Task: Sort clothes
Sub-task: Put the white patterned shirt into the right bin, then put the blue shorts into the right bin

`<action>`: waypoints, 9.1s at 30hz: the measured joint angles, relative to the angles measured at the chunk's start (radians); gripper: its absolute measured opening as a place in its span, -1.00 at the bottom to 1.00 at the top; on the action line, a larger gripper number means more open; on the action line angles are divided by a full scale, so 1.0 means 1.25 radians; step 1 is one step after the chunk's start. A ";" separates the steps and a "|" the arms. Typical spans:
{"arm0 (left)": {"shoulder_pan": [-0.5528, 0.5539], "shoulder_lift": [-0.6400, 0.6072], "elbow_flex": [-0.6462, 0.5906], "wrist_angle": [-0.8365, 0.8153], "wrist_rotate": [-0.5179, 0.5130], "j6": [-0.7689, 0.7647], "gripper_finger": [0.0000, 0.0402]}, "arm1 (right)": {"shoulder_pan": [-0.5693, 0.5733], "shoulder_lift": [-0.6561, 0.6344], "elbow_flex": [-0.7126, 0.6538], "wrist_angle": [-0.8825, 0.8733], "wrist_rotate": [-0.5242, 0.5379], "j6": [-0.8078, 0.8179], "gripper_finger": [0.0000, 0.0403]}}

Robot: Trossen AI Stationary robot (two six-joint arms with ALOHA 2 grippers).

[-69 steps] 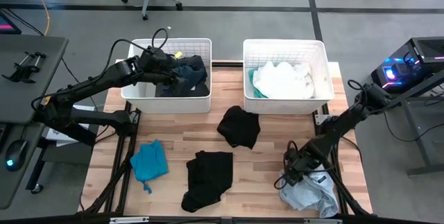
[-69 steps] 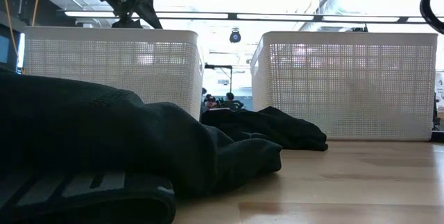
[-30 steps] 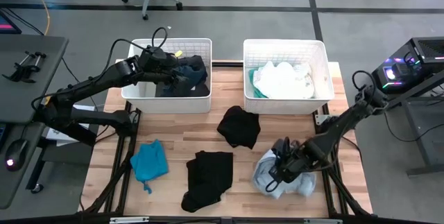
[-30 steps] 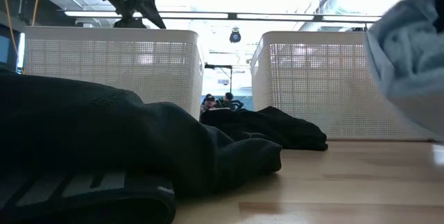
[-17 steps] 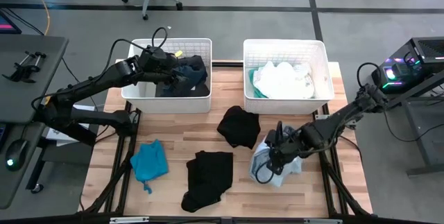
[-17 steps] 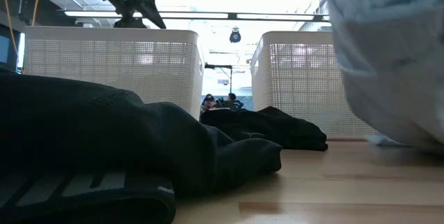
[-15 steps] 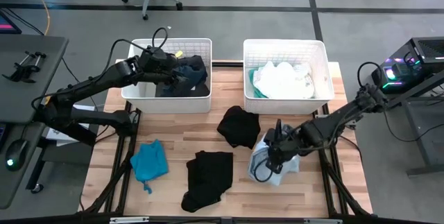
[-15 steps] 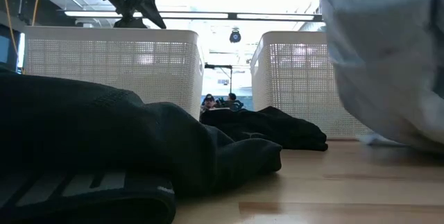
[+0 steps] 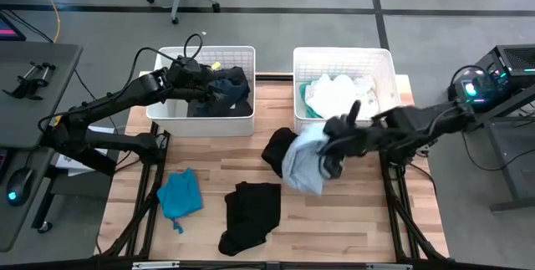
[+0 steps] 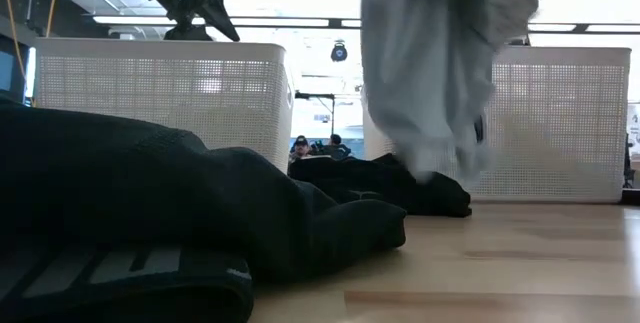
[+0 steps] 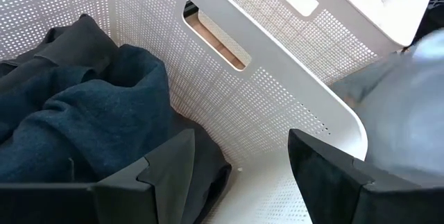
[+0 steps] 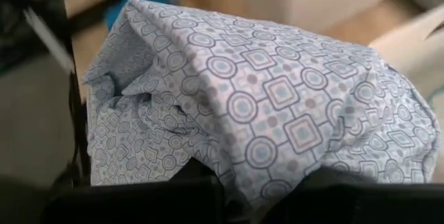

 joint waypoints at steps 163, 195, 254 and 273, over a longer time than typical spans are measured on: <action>-0.771 -0.014 0.000 -0.397 -0.059 -0.835 -0.16 | -0.251 -0.232 -0.498 0.778 -0.028 -0.182 -0.04; -0.970 0.176 -0.430 0.060 -0.020 -1.403 -0.09 | -0.251 -0.424 -0.497 0.691 0.012 -0.207 -0.04; -0.596 0.082 -0.107 0.521 -0.498 -0.341 -1.00 | -0.207 0.067 -0.453 1.072 -0.310 0.043 0.20; -0.592 0.082 -0.109 0.523 -0.493 -0.329 -0.96 | -0.217 0.128 -0.283 0.827 -0.246 -0.121 -0.94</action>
